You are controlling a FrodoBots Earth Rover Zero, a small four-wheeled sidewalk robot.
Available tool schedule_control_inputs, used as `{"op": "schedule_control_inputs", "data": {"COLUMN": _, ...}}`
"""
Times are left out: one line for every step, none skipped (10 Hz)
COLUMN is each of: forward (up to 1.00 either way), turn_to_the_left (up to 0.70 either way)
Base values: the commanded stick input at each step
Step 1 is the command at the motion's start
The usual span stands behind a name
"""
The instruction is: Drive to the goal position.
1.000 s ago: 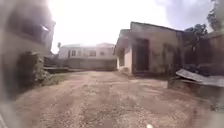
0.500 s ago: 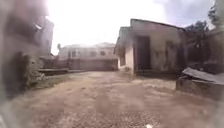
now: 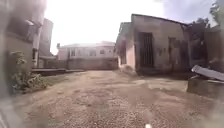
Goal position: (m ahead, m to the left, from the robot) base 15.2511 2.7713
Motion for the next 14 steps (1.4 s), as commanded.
{"op": "schedule_control_inputs", "data": {"forward": 0.7, "turn_to_the_left": 0.08}}
{"op": "schedule_control_inputs", "data": {"forward": 0.7, "turn_to_the_left": 0.08}}
{"op": "schedule_control_inputs", "data": {"forward": 0.7, "turn_to_the_left": 0.08}}
{"op": "schedule_control_inputs", "data": {"forward": 0.7, "turn_to_the_left": 0.08}}
{"op": "schedule_control_inputs", "data": {"forward": 0.7, "turn_to_the_left": 0.08}}
{"op": "schedule_control_inputs", "data": {"forward": 0.7, "turn_to_the_left": 0.08}}
{"op": "schedule_control_inputs", "data": {"forward": 0.7, "turn_to_the_left": 0.08}}
{"op": "schedule_control_inputs", "data": {"forward": 0.7, "turn_to_the_left": 0.08}}
{"op": "schedule_control_inputs", "data": {"forward": 0.7, "turn_to_the_left": 0.08}}
{"op": "schedule_control_inputs", "data": {"forward": 0.7, "turn_to_the_left": 0.08}}
{"op": "schedule_control_inputs", "data": {"forward": 0.7, "turn_to_the_left": 0.08}}
{"op": "schedule_control_inputs", "data": {"forward": 0.7, "turn_to_the_left": 0.08}}
{"op": "schedule_control_inputs", "data": {"forward": 0.7, "turn_to_the_left": 0.08}}
{"op": "schedule_control_inputs", "data": {"forward": 0.7, "turn_to_the_left": 0.08}}
